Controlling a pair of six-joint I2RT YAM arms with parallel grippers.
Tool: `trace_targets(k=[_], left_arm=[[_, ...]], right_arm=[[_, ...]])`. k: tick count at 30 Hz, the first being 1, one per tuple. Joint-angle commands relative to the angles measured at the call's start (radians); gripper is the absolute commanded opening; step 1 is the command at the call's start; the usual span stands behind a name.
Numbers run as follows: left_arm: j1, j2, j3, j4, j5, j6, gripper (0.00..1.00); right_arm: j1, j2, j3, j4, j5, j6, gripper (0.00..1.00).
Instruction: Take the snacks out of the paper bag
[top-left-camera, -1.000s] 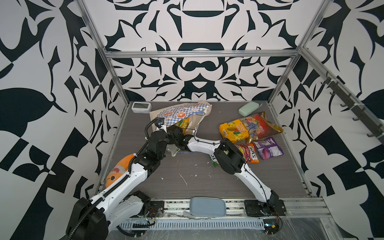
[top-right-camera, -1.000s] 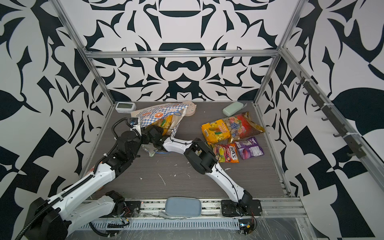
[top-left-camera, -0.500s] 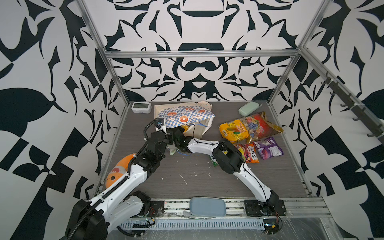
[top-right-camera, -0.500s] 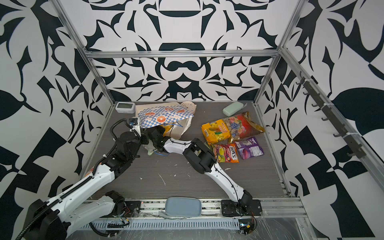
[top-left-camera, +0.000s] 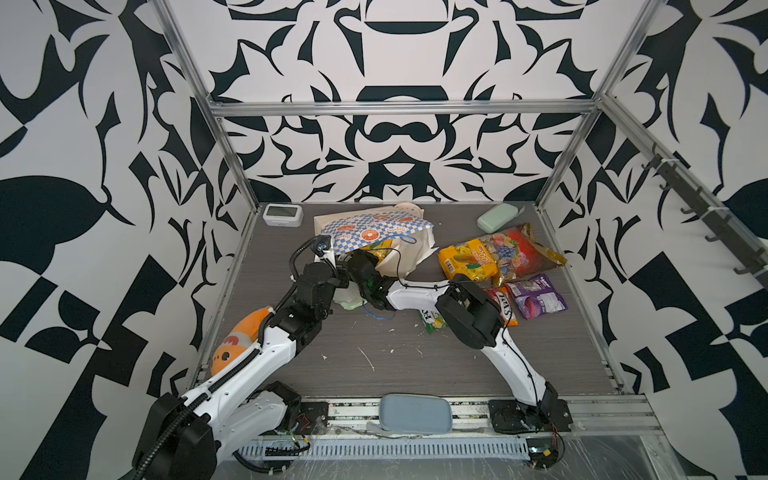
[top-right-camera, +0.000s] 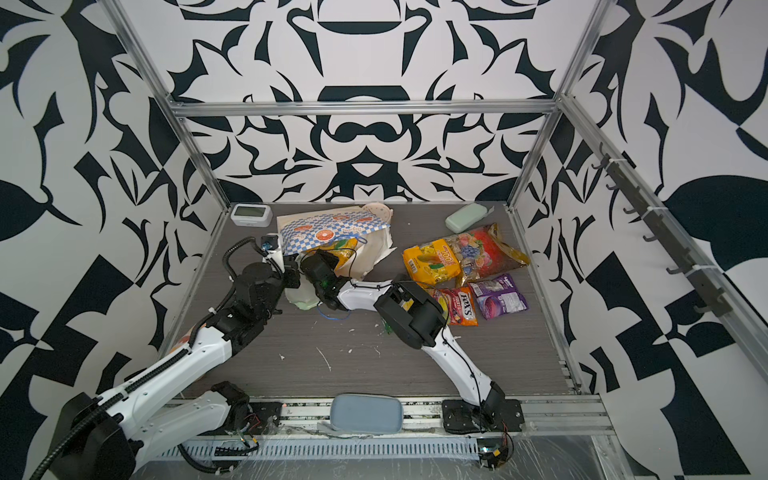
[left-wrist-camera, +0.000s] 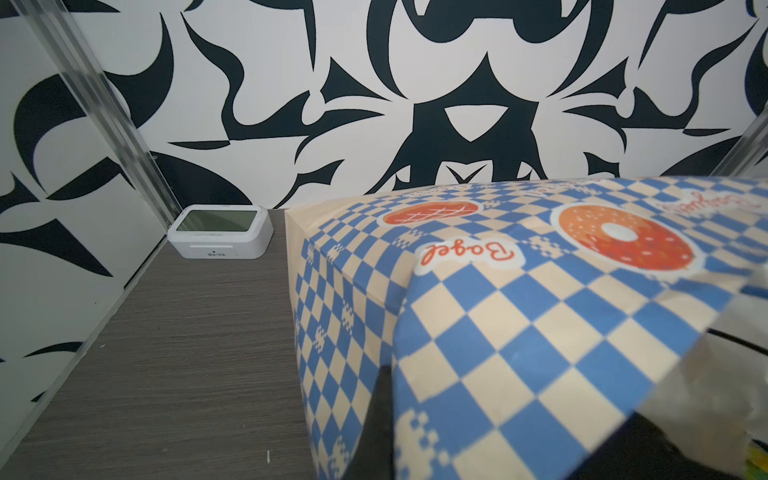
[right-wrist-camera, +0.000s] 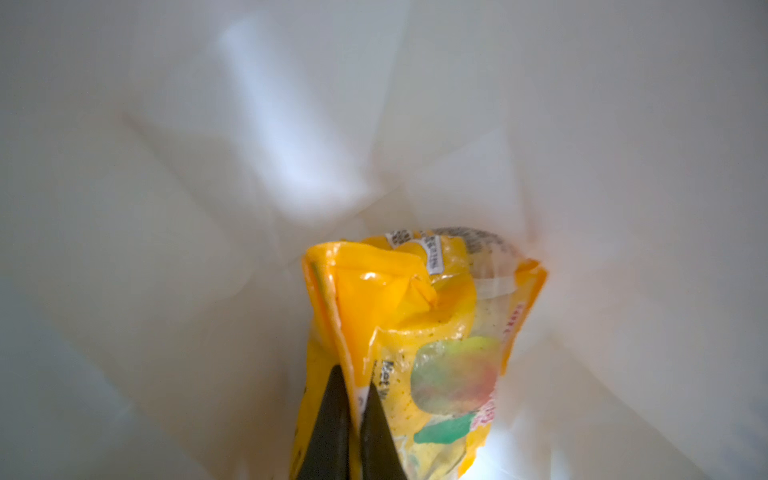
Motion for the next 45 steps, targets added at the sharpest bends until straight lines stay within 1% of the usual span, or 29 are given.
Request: trace_targets(k=[1,5,8,12,15,17,19,23,24,25,26,27,28,30,32,33,34,35,36,37,39,40,41,42,44,45], left_arm=[[-0.006,0.002,0.014,0.031,-0.014,-0.015,0.0],[-0.007,0.006,0.02,0.03,-0.03,-0.014,0.0],[-0.006,0.007,0.023,0.026,-0.037,-0.014,0.0],[-0.006,0.007,0.023,0.025,-0.041,-0.016,0.0],[-0.007,0.008,0.021,0.024,-0.045,-0.018,0.0],[-0.007,0.007,0.022,0.021,-0.047,-0.017,0.0],[-0.007,0.008,0.019,0.022,-0.045,-0.017,0.0],[-0.007,0.006,0.02,0.021,-0.044,-0.017,0.0],[-0.007,0.006,0.021,0.021,-0.045,-0.017,0.0],[-0.008,0.004,0.021,0.021,-0.043,-0.017,0.0],[-0.007,0.002,0.022,0.02,-0.041,-0.017,0.0],[-0.008,0.0,0.019,0.021,-0.039,-0.017,0.0],[-0.007,-0.001,0.017,0.02,-0.039,-0.019,0.0],[-0.006,0.002,0.016,0.023,-0.039,-0.019,0.0],[-0.007,0.006,0.017,0.02,-0.032,-0.019,0.0],[-0.007,0.006,0.019,0.02,-0.026,-0.017,0.0],[-0.007,0.007,0.021,0.017,-0.021,-0.015,0.0],[-0.007,0.006,0.022,0.012,-0.017,-0.013,0.0],[-0.008,0.004,0.021,0.011,-0.013,-0.013,0.0],[-0.008,0.002,0.014,0.016,-0.011,-0.015,0.0],[-0.006,0.0,0.001,0.029,0.002,-0.016,0.0],[-0.007,0.001,0.0,0.034,0.005,-0.018,0.0],[-0.006,0.003,-0.001,0.035,0.01,-0.02,0.0],[-0.006,0.008,0.003,0.031,0.016,-0.022,0.0],[-0.007,0.014,0.021,0.007,0.021,-0.037,0.0],[-0.007,0.015,0.023,0.006,0.026,-0.044,0.0]], right_arm=[[0.015,-0.139,-0.044,0.15,-0.031,-0.001,0.0],[0.025,-0.239,-0.16,0.192,-0.085,0.039,0.0],[0.024,-0.325,-0.257,0.209,-0.177,0.078,0.0],[0.024,-0.431,-0.369,0.209,-0.328,0.132,0.0],[0.024,-0.487,-0.428,0.236,-0.38,0.172,0.0],[0.025,-0.516,-0.448,0.232,-0.438,0.185,0.0],[0.023,-0.534,-0.45,0.22,-0.469,0.196,0.0],[0.012,-0.54,-0.402,0.12,-0.499,0.201,0.0],[0.003,-0.542,-0.393,0.095,-0.508,0.212,0.01],[-0.007,-0.541,-0.391,0.082,-0.499,0.242,0.08],[-0.016,-0.544,-0.401,0.095,-0.489,0.284,0.12],[-0.036,-0.554,-0.417,0.106,-0.502,0.341,0.22],[-0.052,-0.563,-0.425,0.098,-0.503,0.41,0.29],[-0.062,-0.577,-0.412,0.019,-0.459,0.569,0.31],[-0.062,-0.585,-0.43,-0.027,-0.446,0.693,0.37],[-0.062,-0.59,-0.423,-0.1,-0.421,0.786,0.4],[-0.063,-0.599,-0.41,-0.19,-0.366,0.865,0.4],[-0.062,-0.61,-0.418,-0.227,-0.331,0.921,0.42],[-0.062,-0.622,-0.448,-0.237,-0.319,0.978,0.47],[-0.064,-0.634,-0.469,-0.271,-0.292,1.026,0.48],[-0.062,-0.656,-0.542,-0.242,-0.247,1.05,0.51],[-0.062,-0.669,-0.603,-0.194,-0.247,1.058,0.59],[-0.062,-0.675,-0.644,-0.148,-0.247,1.058,0.64],[-0.059,-0.68,-0.68,-0.116,-0.24,1.053,0.66],[-0.038,-0.679,-0.753,0.0,-0.216,1.001,0.67],[-0.036,-0.674,-0.776,0.045,-0.227,0.986,0.66]])
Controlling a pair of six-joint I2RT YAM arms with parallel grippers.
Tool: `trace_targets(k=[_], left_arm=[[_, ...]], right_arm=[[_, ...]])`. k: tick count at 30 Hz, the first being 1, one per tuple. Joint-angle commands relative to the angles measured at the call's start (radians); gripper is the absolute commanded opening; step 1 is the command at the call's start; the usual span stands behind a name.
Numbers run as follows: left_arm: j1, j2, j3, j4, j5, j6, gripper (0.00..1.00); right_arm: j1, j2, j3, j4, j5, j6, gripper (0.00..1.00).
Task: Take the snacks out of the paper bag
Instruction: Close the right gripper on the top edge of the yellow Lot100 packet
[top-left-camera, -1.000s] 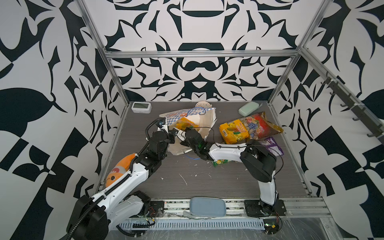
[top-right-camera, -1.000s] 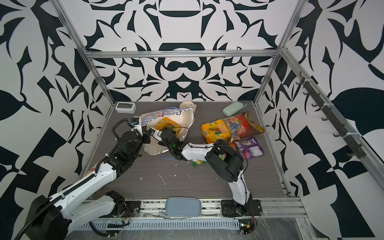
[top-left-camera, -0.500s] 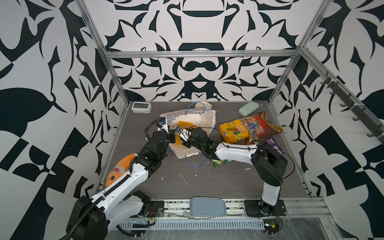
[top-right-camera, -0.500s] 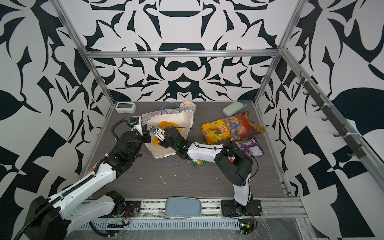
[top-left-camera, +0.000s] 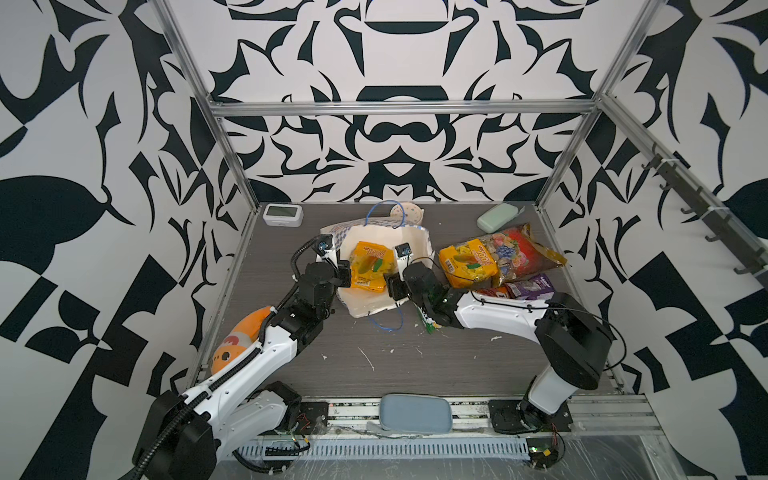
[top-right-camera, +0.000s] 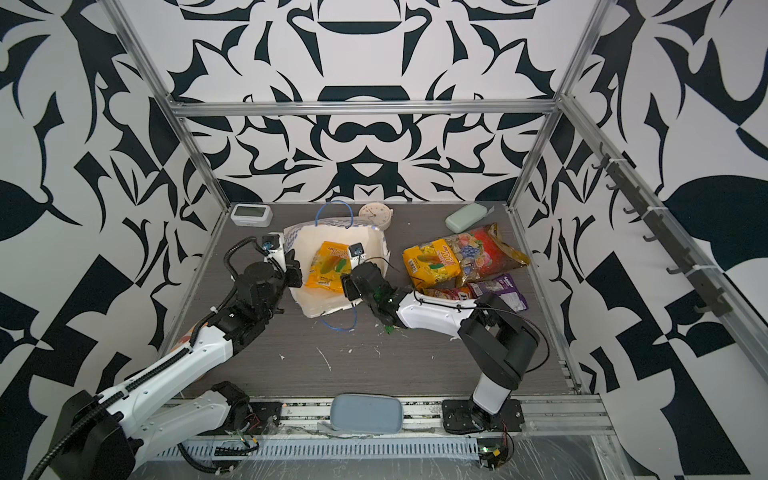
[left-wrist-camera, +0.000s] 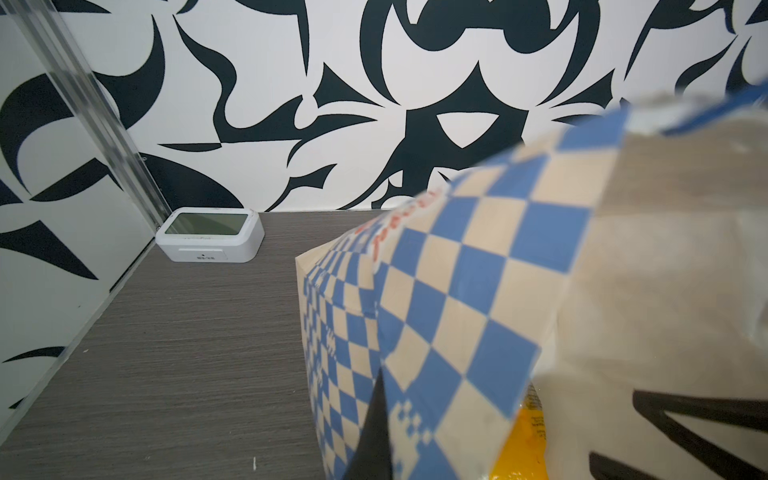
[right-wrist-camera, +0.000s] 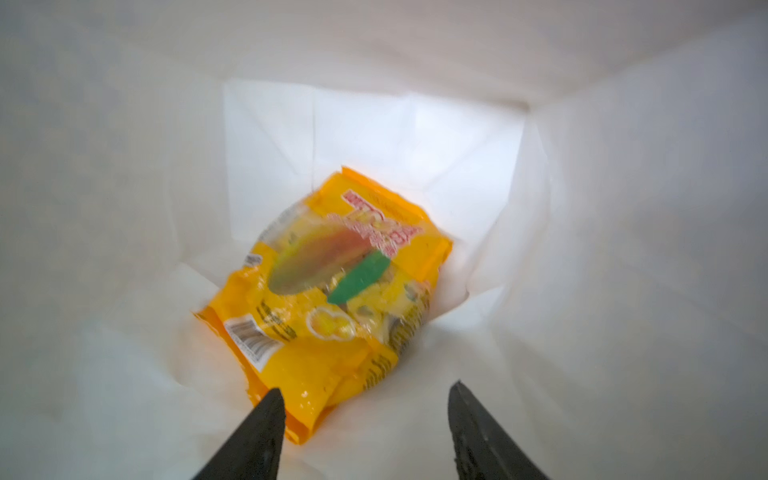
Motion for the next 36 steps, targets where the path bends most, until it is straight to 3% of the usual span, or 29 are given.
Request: trace_targets(k=[1,5,11,13,19,24,32,33,36], left_arm=[[0.004,0.01,0.015,-0.004,0.027,-0.031,0.0],[0.003,0.014,0.015,-0.009,0.043,-0.049,0.0],[0.003,-0.014,-0.016,-0.005,0.083,-0.065,0.0],[0.003,-0.012,-0.029,0.007,0.105,-0.072,0.0],[0.001,-0.003,-0.019,-0.007,0.143,-0.101,0.0],[0.002,-0.003,-0.022,-0.001,0.151,-0.106,0.0],[0.003,-0.004,-0.03,0.003,0.162,-0.108,0.0],[0.001,-0.006,-0.029,0.003,0.16,-0.106,0.0],[0.003,-0.009,-0.031,0.0,0.159,-0.105,0.0]], right_arm=[[0.018,0.002,-0.051,0.161,0.029,0.007,0.66],[0.018,0.054,0.055,0.047,-0.01,0.034,0.66],[-0.004,0.08,0.241,-0.303,0.091,0.275,0.72],[-0.05,0.094,0.271,-0.353,0.044,0.366,0.72],[-0.13,0.146,0.329,-0.363,-0.169,0.536,0.72],[-0.135,0.208,0.396,-0.448,-0.207,0.653,0.73],[-0.15,0.31,0.428,-0.387,-0.257,0.758,0.75],[-0.154,0.324,0.423,-0.35,-0.27,0.769,0.99],[-0.16,0.358,0.413,-0.252,-0.289,0.789,1.0]])
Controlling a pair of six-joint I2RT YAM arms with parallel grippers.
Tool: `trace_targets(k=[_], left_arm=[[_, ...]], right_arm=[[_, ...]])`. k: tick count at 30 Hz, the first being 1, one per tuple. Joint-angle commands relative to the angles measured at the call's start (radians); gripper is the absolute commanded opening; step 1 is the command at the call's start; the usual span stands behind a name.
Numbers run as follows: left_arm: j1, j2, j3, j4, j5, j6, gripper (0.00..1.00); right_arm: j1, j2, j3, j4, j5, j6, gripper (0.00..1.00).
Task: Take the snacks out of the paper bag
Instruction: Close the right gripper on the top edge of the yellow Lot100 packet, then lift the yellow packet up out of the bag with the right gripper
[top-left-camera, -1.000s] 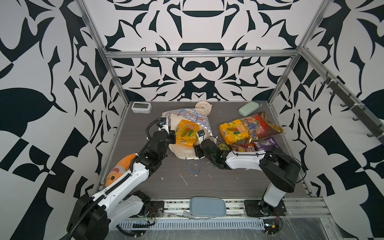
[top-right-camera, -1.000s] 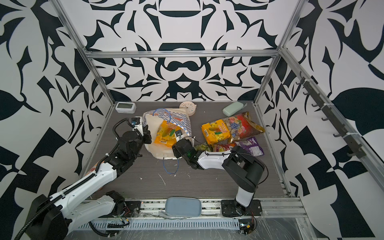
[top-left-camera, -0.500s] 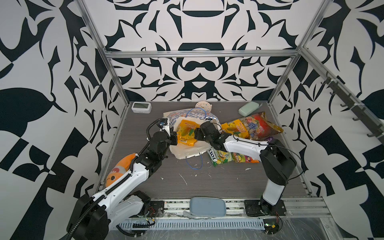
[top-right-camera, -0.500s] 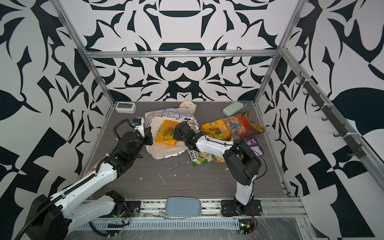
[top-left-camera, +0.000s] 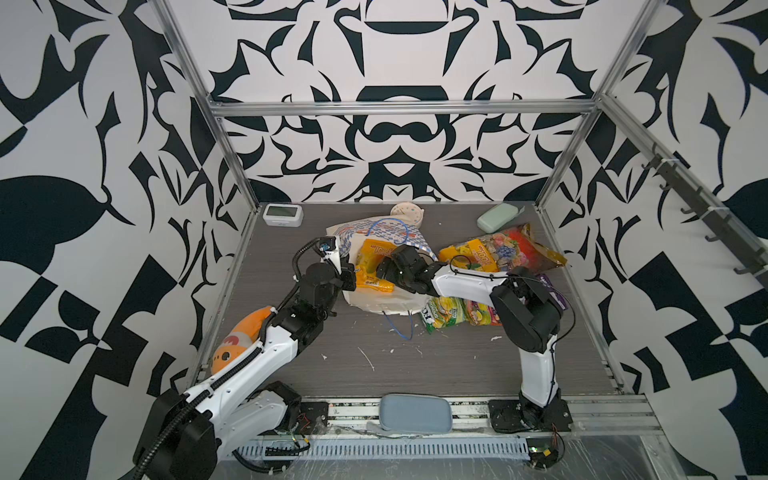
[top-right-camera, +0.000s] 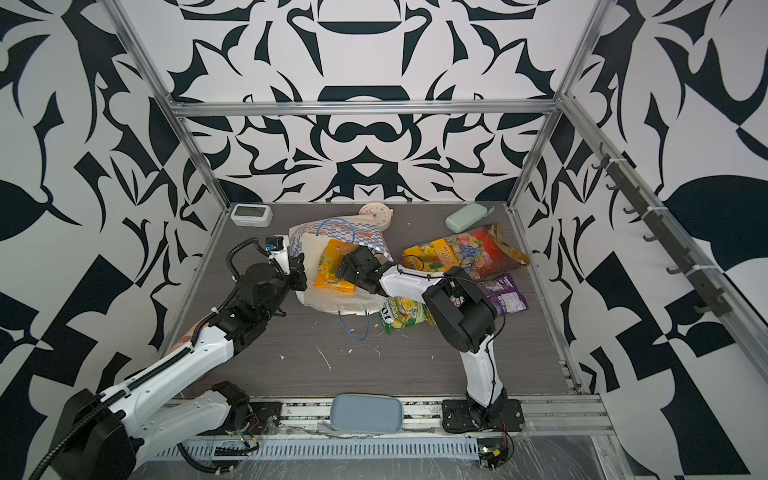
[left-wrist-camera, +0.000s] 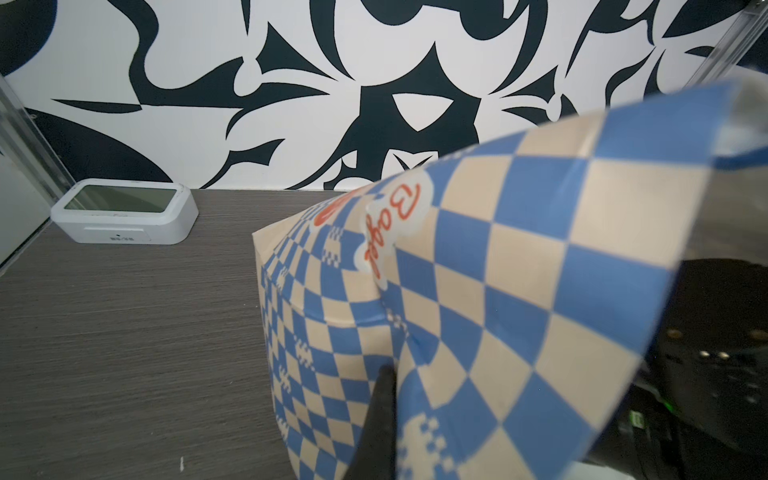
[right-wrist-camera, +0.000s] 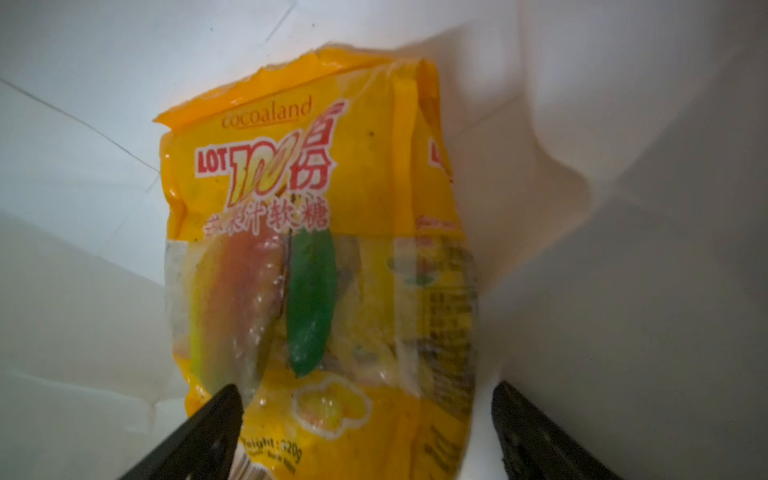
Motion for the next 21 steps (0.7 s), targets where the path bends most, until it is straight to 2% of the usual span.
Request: trace_targets(k=[1,3,5,7,10,15,17,19,21], left_arm=[[0.002,-0.014,-0.019,0.004,0.012,-0.019,0.0],[0.002,-0.017,-0.02,0.006,0.014,-0.017,0.0],[0.001,-0.019,-0.023,0.006,0.01,-0.018,0.0],[0.002,-0.023,-0.022,0.002,0.01,-0.017,0.0],[0.002,-0.028,-0.025,0.005,0.01,-0.019,0.0],[0.002,-0.037,-0.023,-0.009,-0.001,-0.013,0.0],[0.002,-0.039,-0.022,-0.015,-0.015,-0.01,0.0],[0.001,-0.038,-0.017,-0.018,-0.024,-0.006,0.0],[0.002,-0.035,-0.015,-0.021,-0.039,-0.007,0.0]], right_arm=[[-0.012,0.033,0.005,0.094,-0.025,0.06,0.99],[-0.013,0.055,0.0,0.159,-0.031,0.07,0.92],[-0.014,0.084,-0.004,0.222,-0.039,0.096,0.77],[-0.018,0.118,-0.013,0.295,-0.051,0.13,0.57],[-0.019,0.152,-0.02,0.379,-0.05,0.159,0.37],[-0.019,0.127,-0.014,0.399,-0.049,0.13,0.33],[-0.019,0.107,-0.002,0.402,-0.065,0.107,0.29],[-0.02,0.087,0.001,0.405,-0.079,0.091,0.17],[-0.022,0.078,0.012,0.407,-0.11,0.089,0.1]])
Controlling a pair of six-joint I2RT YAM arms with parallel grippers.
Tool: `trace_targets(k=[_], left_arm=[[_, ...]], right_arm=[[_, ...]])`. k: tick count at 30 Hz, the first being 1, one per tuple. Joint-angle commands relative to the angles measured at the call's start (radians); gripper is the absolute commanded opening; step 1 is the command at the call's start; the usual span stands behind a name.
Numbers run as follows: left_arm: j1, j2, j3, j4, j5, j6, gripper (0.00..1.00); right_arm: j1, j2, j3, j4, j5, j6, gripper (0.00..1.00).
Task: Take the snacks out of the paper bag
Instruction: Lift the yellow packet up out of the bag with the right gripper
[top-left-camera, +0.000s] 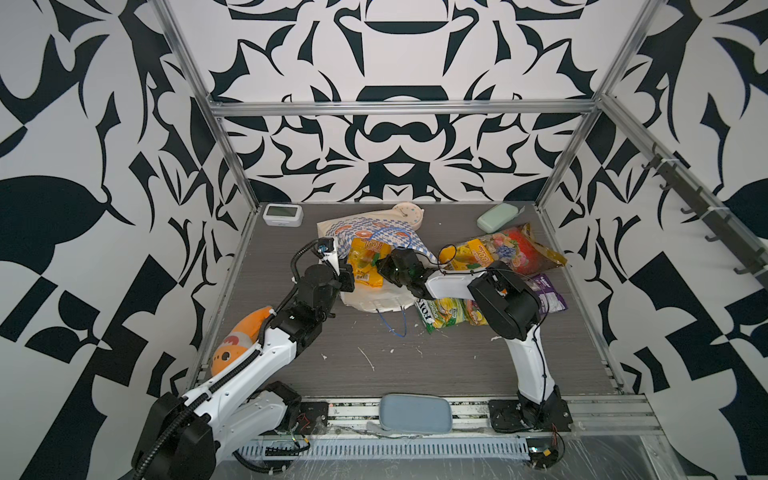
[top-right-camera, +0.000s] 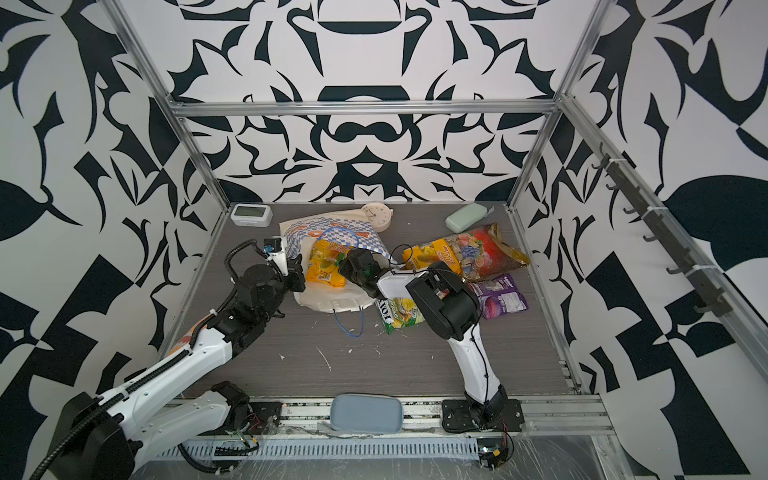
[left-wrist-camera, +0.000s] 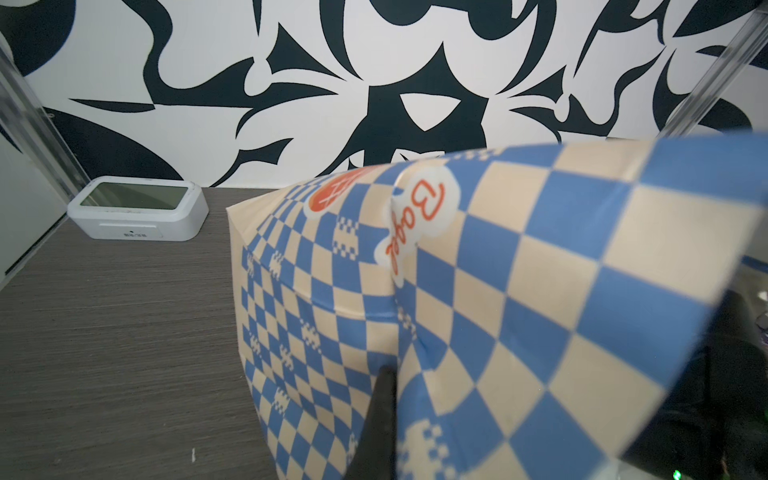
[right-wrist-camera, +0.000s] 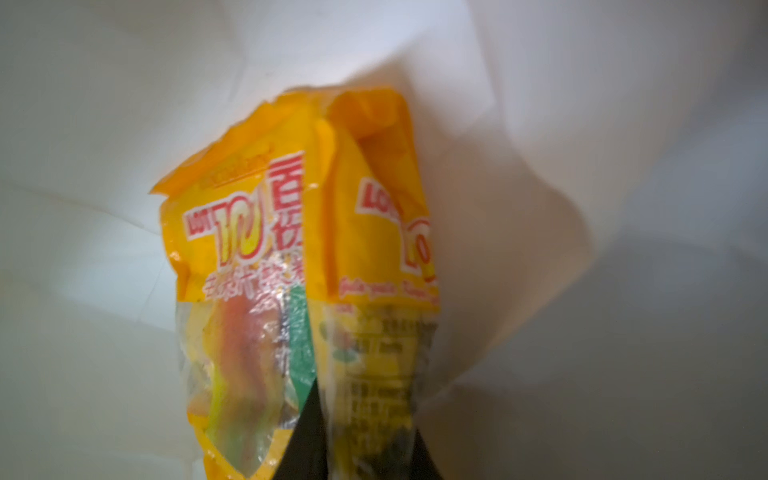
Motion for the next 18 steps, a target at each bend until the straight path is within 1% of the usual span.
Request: trace_targets(k=[1,5,7,11,16,18], left_arm=[[0.0,-0.016,0.0,-0.018,-0.024,-0.01,0.0],[0.0,-0.009,0.015,-0.037,-0.052,-0.01,0.0],[-0.001,-0.007,0.018,-0.049,-0.07,-0.01,0.0],[0.0,-0.003,0.022,-0.044,-0.079,-0.003,0.0],[-0.001,0.028,0.058,-0.081,-0.145,-0.006,0.0],[0.0,0.039,0.07,-0.085,-0.152,0.005,0.0]], right_arm=[[-0.004,-0.062,0.02,0.042,-0.041,-0.017,0.09],[-0.004,-0.089,0.023,0.053,-0.079,-0.011,0.06],[-0.004,-0.104,0.031,0.047,-0.09,-0.029,0.0],[-0.006,-0.124,0.025,0.06,-0.109,-0.033,0.0],[-0.008,-0.154,0.05,0.068,-0.188,-0.054,0.0],[-0.008,-0.178,0.05,0.072,-0.204,-0.061,0.0]])
